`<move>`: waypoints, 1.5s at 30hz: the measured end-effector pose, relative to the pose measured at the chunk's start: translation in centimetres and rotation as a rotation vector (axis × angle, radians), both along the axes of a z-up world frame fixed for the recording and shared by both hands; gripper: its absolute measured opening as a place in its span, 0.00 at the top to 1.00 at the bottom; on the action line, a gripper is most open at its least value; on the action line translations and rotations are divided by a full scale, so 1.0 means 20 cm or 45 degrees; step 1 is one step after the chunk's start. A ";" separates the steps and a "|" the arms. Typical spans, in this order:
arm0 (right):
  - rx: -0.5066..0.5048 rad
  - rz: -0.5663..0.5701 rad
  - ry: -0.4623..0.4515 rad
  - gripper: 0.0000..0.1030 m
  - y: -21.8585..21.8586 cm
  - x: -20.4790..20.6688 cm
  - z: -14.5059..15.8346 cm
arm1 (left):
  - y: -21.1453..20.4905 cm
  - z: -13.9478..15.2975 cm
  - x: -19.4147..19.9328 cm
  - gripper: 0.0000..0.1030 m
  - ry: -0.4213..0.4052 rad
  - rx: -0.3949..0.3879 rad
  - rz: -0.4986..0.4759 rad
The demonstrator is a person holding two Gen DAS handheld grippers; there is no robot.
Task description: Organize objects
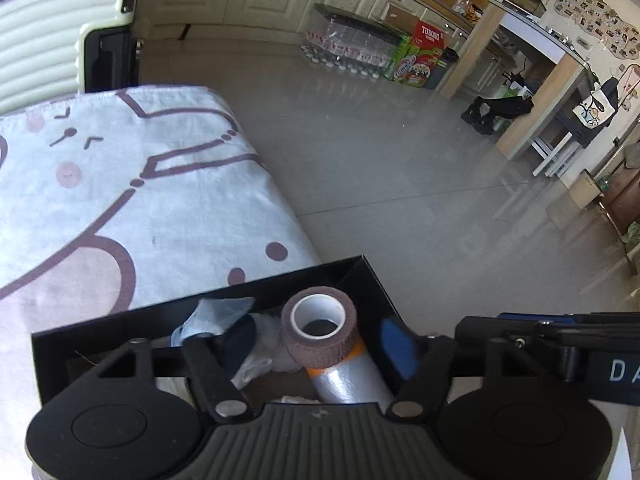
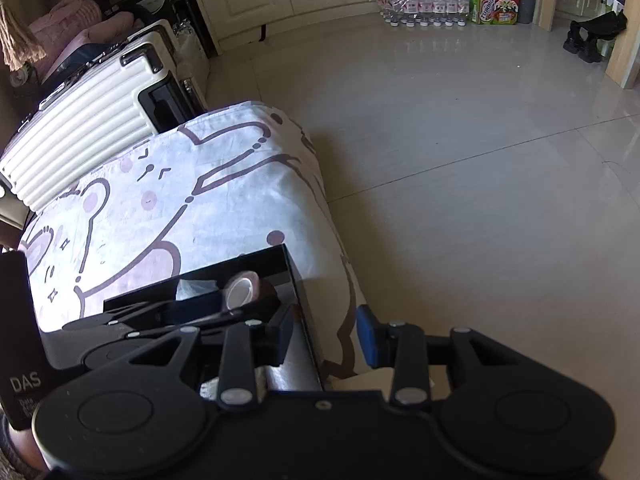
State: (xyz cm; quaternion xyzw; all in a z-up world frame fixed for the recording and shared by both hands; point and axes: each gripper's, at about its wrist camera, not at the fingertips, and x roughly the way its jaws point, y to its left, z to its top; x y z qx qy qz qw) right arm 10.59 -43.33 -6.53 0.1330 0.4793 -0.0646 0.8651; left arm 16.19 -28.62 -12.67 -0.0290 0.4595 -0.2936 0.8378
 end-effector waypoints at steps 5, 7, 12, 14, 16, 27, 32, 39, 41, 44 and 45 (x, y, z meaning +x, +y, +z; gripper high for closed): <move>0.005 -0.023 -0.014 0.65 0.00 0.00 0.01 | 0.04 0.04 0.00 0.30 -0.009 -0.024 0.017; 0.005 -0.030 -0.022 0.65 0.00 0.00 0.02 | 0.07 0.05 0.00 0.30 -0.013 -0.025 0.029; 0.000 -0.030 -0.033 0.65 0.03 0.00 0.04 | 0.13 0.10 0.00 0.30 -0.024 -0.037 0.058; 0.001 -0.034 -0.037 0.64 0.03 0.00 0.05 | 0.15 0.11 -0.01 0.30 -0.028 -0.031 0.065; 0.004 -0.035 -0.040 0.64 0.04 0.00 0.05 | 0.18 0.13 -0.01 0.30 -0.038 -0.019 0.073; 0.011 -0.001 -0.074 0.64 0.14 -0.05 0.11 | 0.36 0.28 -0.09 0.30 -0.081 0.053 0.135; -0.011 0.018 -0.112 0.64 0.19 -0.12 0.18 | 0.42 0.37 -0.16 0.30 -0.098 0.069 0.156; -0.036 0.020 -0.167 0.64 0.24 -0.26 0.27 | 0.48 0.51 -0.32 0.30 -0.141 0.112 0.155; -0.041 0.022 -0.178 0.64 0.26 -0.31 0.30 | 0.51 0.54 -0.37 0.30 -0.149 0.118 0.160; -0.054 0.031 -0.199 0.63 0.29 -0.37 0.34 | 0.54 0.59 -0.43 0.30 -0.164 0.132 0.167; -0.057 0.034 -0.206 0.63 0.29 -0.40 0.36 | 0.56 0.61 -0.46 0.30 -0.168 0.134 0.171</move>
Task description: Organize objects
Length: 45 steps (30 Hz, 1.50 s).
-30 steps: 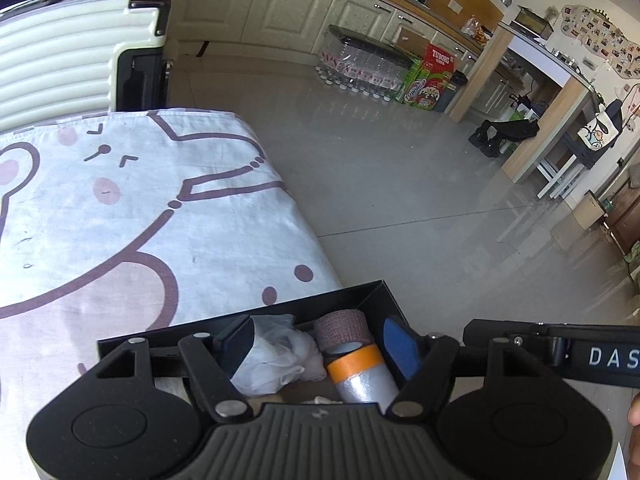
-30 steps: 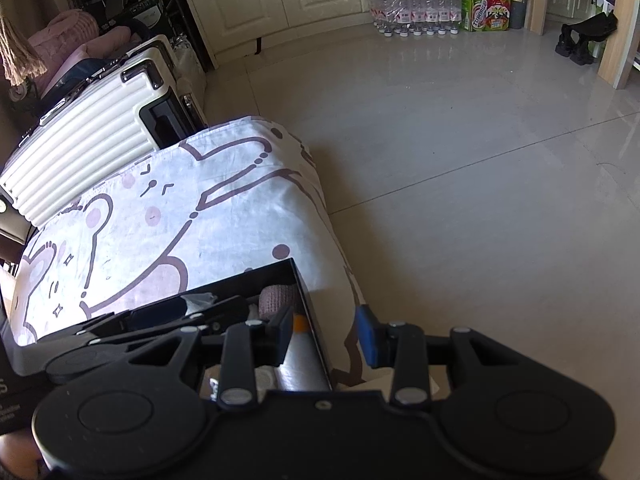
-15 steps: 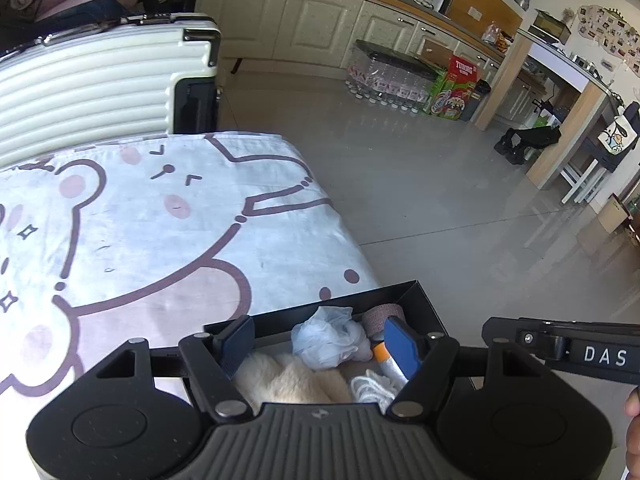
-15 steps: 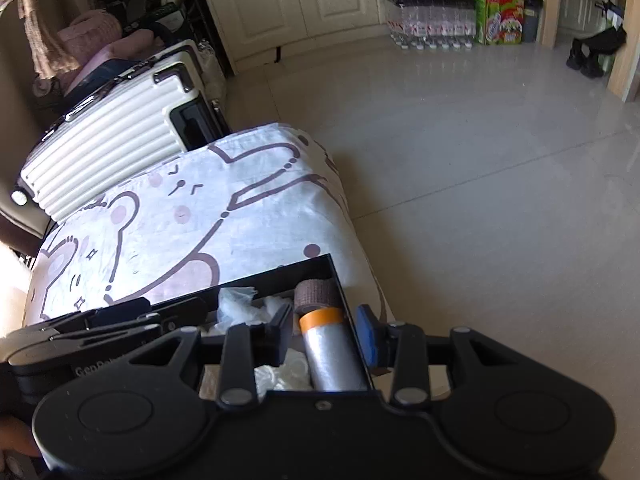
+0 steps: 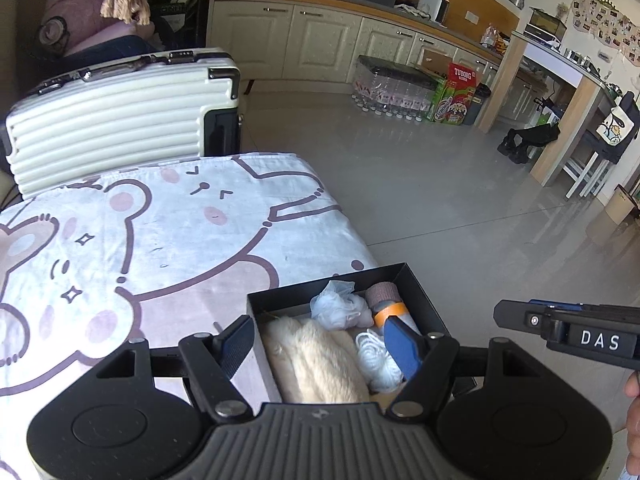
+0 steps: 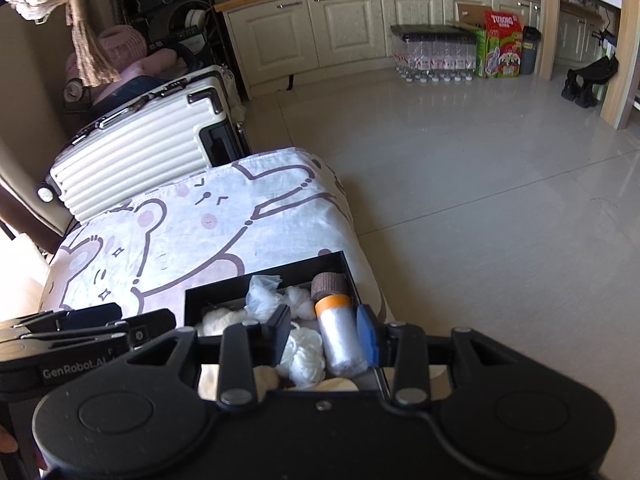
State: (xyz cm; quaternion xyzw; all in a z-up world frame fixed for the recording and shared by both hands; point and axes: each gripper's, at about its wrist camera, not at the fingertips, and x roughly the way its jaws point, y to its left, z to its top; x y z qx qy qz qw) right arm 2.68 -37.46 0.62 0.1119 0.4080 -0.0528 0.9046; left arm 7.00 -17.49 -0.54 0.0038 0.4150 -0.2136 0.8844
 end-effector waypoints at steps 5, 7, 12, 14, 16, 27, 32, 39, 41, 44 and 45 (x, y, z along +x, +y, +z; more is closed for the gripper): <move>-0.009 0.012 -0.039 0.61 0.05 -0.12 0.07 | 0.06 0.08 -0.12 0.30 -0.026 0.010 0.016; -0.014 0.013 -0.051 0.61 0.06 -0.16 0.09 | 0.08 0.10 -0.16 0.30 -0.035 0.016 0.025; -0.020 0.024 -0.081 0.61 0.10 -0.25 0.14 | 0.13 0.15 -0.26 0.30 -0.055 0.030 0.049; -0.032 0.032 -0.094 0.59 0.12 -0.28 0.15 | 0.16 0.17 -0.29 0.30 -0.070 0.036 0.060; -0.046 0.035 -0.104 0.57 0.13 -0.31 0.16 | 0.18 0.19 -0.32 0.30 -0.079 0.036 0.076; -0.157 0.018 -0.171 0.42 0.19 -0.42 0.24 | 0.28 0.27 -0.42 0.25 -0.128 0.010 0.135; -0.204 -0.001 -0.186 0.30 0.21 -0.46 0.26 | 0.28 0.29 -0.47 0.15 -0.159 0.032 0.134; -0.292 -0.002 -0.199 0.18 0.25 -0.49 0.27 | 0.30 0.31 -0.49 0.02 -0.202 0.072 0.156; -0.302 -0.009 -0.200 0.14 0.26 -0.50 0.27 | 0.31 0.32 -0.50 0.00 -0.221 0.070 0.166; -0.313 -0.019 -0.196 0.09 0.27 -0.50 0.27 | 0.33 0.32 -0.50 0.00 -0.220 0.062 0.168; -0.315 -0.021 -0.193 0.08 0.27 -0.50 0.27 | 0.33 0.32 -0.50 0.00 -0.217 0.065 0.166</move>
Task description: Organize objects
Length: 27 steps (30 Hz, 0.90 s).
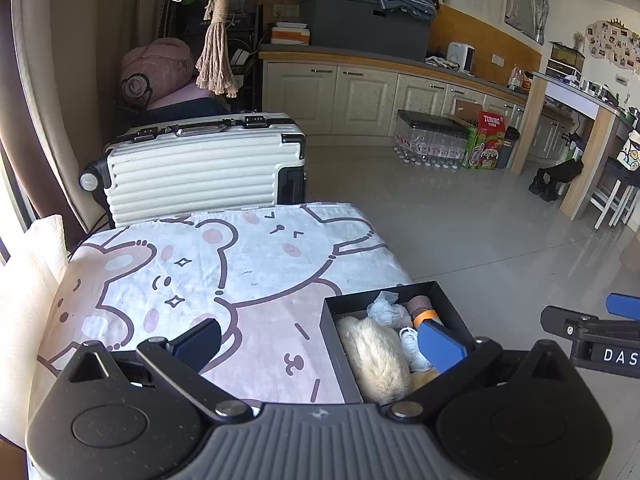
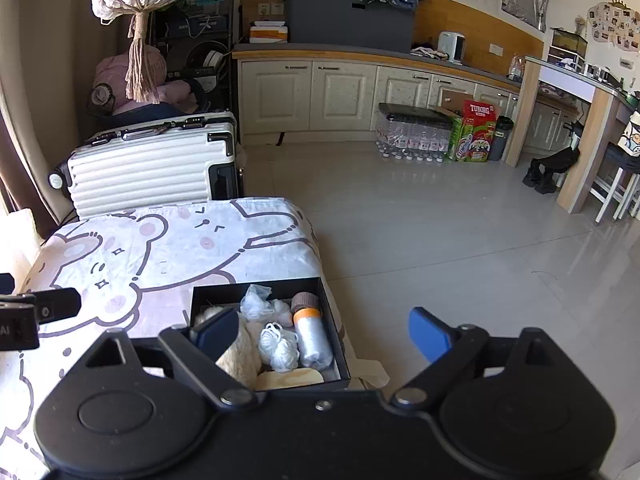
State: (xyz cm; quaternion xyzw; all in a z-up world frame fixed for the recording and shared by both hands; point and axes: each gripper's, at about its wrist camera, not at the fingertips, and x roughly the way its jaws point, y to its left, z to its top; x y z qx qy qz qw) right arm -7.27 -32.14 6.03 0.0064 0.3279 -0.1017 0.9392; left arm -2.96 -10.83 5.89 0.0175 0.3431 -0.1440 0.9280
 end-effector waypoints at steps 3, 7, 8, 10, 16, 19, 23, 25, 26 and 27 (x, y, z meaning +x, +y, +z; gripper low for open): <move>0.000 -0.010 0.010 0.04 0.00 0.00 -0.01 | 0.00 -0.02 0.00 0.00 0.010 0.030 0.002; -0.002 -0.022 0.035 0.00 0.00 0.01 -0.04 | 0.02 -0.05 0.02 0.00 0.041 0.046 0.020; -0.001 -0.022 0.042 0.00 0.00 0.01 -0.04 | 0.02 -0.06 0.02 0.00 0.048 0.048 0.025; 0.000 -0.023 0.052 0.00 0.00 0.02 -0.05 | 0.03 -0.07 0.02 0.00 0.055 0.059 0.035; 0.026 -0.029 0.079 0.00 -0.02 0.03 -0.06 | 0.02 -0.09 0.04 0.00 0.077 0.101 0.047; 0.034 -0.030 0.100 0.00 -0.02 0.04 -0.08 | 0.02 -0.10 0.05 0.00 0.090 0.104 0.049; 0.043 -0.033 0.124 0.00 -0.02 0.05 -0.09 | 0.03 -0.11 0.06 0.00 0.102 0.107 0.062; 0.040 -0.032 0.135 0.00 -0.02 0.05 -0.10 | 0.03 -0.11 0.06 0.00 0.108 0.104 0.066; 0.037 -0.032 0.138 0.00 -0.02 0.05 -0.10 | 0.03 -0.11 0.06 0.00 0.111 0.103 0.068; 0.036 -0.032 0.140 0.00 -0.02 0.05 -0.11 | 0.04 -0.11 0.06 0.00 0.113 0.103 0.070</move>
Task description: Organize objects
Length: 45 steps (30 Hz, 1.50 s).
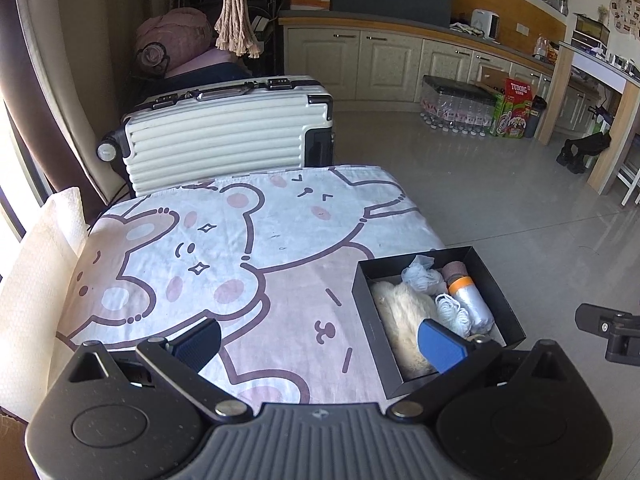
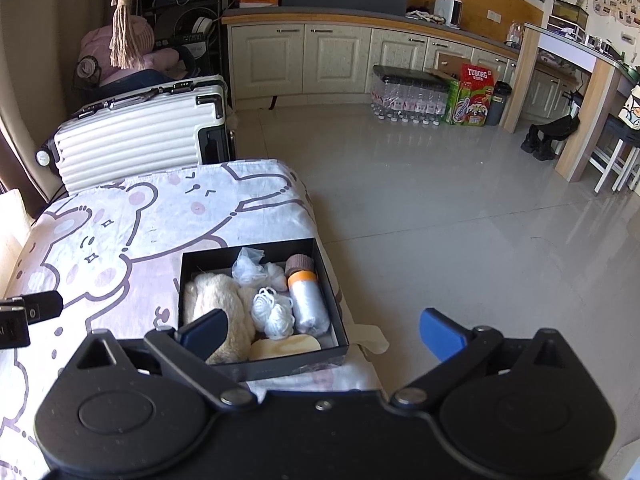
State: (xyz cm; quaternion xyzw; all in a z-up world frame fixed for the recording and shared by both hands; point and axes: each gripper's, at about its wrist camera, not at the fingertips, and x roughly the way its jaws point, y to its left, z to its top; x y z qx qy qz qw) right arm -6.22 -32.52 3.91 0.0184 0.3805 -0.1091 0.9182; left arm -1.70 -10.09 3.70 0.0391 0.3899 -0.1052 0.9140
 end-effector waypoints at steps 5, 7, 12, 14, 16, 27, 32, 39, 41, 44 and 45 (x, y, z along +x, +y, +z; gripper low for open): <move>0.000 0.002 0.006 0.00 0.01 0.00 0.00 | 0.00 0.00 0.00 0.00 0.006 0.006 -0.002; -0.002 0.003 0.006 0.00 0.01 0.00 0.00 | 0.00 0.00 0.00 0.00 0.004 0.011 -0.002; -0.004 -0.001 0.007 0.00 0.01 0.01 0.00 | 0.00 0.00 0.00 0.00 0.006 0.009 -0.002; -0.005 0.000 0.007 0.00 0.01 0.01 0.00 | 0.00 0.00 0.00 0.00 0.008 0.009 -0.004; -0.004 0.001 0.007 0.00 0.01 0.01 0.00 | -0.01 0.00 -0.01 0.00 0.009 0.008 -0.007; -0.004 0.000 0.007 0.00 0.01 0.00 0.00 | -0.01 -0.01 -0.01 0.00 0.013 0.010 -0.011; -0.004 0.000 0.007 0.00 0.01 0.00 0.00 | -0.01 -0.01 -0.01 0.00 0.014 0.010 -0.010; -0.004 0.000 0.007 0.00 0.01 0.00 0.00 | -0.01 -0.01 -0.01 0.00 0.015 0.010 -0.010; -0.004 -0.001 0.007 0.00 0.01 0.00 0.00 | -0.01 -0.01 -0.01 0.00 0.015 0.011 -0.010; -0.004 0.000 0.007 0.00 0.01 0.00 0.00 | -0.01 -0.01 -0.01 0.00 0.016 0.010 -0.011; -0.004 0.000 0.007 0.00 0.01 0.00 0.00 | -0.01 -0.01 -0.01 0.00 0.015 0.011 -0.011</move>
